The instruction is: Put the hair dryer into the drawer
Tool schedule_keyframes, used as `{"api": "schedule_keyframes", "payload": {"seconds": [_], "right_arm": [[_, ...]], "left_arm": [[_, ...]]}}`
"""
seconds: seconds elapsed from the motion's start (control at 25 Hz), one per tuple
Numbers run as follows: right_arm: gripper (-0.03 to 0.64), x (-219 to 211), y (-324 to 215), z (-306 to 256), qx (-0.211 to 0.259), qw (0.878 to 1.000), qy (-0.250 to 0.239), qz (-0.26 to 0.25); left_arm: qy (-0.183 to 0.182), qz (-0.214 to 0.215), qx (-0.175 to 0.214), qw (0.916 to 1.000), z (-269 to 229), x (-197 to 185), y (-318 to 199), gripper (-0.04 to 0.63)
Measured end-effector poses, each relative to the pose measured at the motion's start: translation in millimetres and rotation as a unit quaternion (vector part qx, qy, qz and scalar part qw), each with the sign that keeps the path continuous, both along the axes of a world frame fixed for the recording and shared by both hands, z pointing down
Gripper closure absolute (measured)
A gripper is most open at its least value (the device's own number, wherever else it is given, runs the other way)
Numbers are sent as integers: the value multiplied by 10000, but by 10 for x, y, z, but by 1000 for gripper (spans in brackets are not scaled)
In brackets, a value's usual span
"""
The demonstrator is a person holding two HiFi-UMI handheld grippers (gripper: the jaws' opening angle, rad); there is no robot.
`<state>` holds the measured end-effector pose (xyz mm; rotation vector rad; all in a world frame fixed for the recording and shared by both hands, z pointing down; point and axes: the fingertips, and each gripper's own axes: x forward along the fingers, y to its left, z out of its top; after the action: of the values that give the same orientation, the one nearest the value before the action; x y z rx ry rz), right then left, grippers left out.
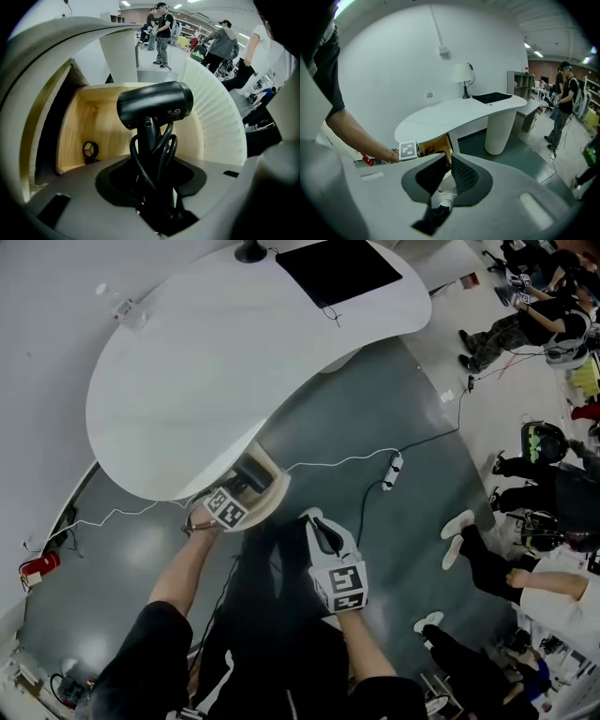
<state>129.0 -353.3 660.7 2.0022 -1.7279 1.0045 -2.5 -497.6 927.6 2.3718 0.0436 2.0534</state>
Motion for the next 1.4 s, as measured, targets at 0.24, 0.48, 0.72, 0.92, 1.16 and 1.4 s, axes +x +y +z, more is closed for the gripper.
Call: {"api": "schedule_keyframes", "payload": {"seconds": [0.24,0.48,0.72,0.92,1.16,1.4], "right_arm": [[594,-62,-31,25,0,10000,-74,29],[594,-100,-23,89,-46,9999,-136,6],[594,-134,29,109,-70,9998,-199,36],[594,-130,99,149,-110,9997,-194,46],[594,-146,161,193,-192,9995,-242,69],[594,-161,199,226,-215,9994,-269,40]], "left_arm": [[-156,148,188,9996,102,-16,-11,408],[-249,176,190,9994,202,6,-11,408],[-350,303,269,9986,261,41,-10,408],[-461,489,376,9970,337,67,-42,408],[-532,568,501,9957,388,111,-76,408],[-632,707,585,9938,437,124,-80,407]]}}
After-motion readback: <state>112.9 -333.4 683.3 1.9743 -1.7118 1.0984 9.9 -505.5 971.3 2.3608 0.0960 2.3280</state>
